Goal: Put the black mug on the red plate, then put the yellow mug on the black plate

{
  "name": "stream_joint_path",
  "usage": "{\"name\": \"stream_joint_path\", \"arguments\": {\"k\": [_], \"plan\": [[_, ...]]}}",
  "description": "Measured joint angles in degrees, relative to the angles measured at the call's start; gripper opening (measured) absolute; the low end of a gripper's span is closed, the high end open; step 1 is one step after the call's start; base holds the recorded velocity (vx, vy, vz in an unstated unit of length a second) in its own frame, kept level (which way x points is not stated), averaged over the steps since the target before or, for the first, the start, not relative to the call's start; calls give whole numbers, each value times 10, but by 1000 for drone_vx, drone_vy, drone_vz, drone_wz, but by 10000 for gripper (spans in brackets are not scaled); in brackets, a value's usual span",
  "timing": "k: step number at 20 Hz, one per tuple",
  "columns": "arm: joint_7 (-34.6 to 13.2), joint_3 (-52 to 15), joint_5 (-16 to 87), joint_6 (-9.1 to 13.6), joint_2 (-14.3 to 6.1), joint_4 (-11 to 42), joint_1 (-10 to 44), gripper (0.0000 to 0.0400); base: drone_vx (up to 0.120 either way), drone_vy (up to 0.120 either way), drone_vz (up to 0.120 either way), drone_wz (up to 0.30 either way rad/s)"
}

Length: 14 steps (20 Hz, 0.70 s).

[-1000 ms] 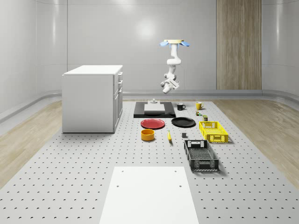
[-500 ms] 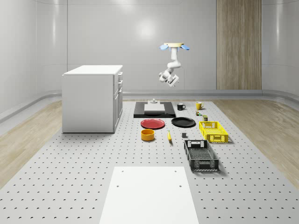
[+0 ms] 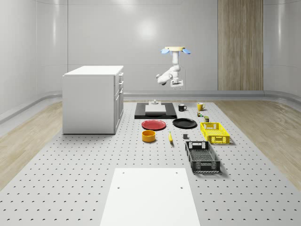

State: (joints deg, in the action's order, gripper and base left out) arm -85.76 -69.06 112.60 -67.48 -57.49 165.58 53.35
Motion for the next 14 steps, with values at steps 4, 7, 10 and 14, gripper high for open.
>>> {"name": "stream_joint_path", "arguments": {"k": [4,7,10,14], "plan": [[-22,-16,9,7,-18,3,32,400,0,0,-120,0],[-32,-24,10,6,-29,3,46,400,0,0,-120,0],[-39,-30,8,2,-40,3,56,400,0,0,-120,0],[-47,-36,3,-6,-53,3,66,400,0,0,-120,0]]}}
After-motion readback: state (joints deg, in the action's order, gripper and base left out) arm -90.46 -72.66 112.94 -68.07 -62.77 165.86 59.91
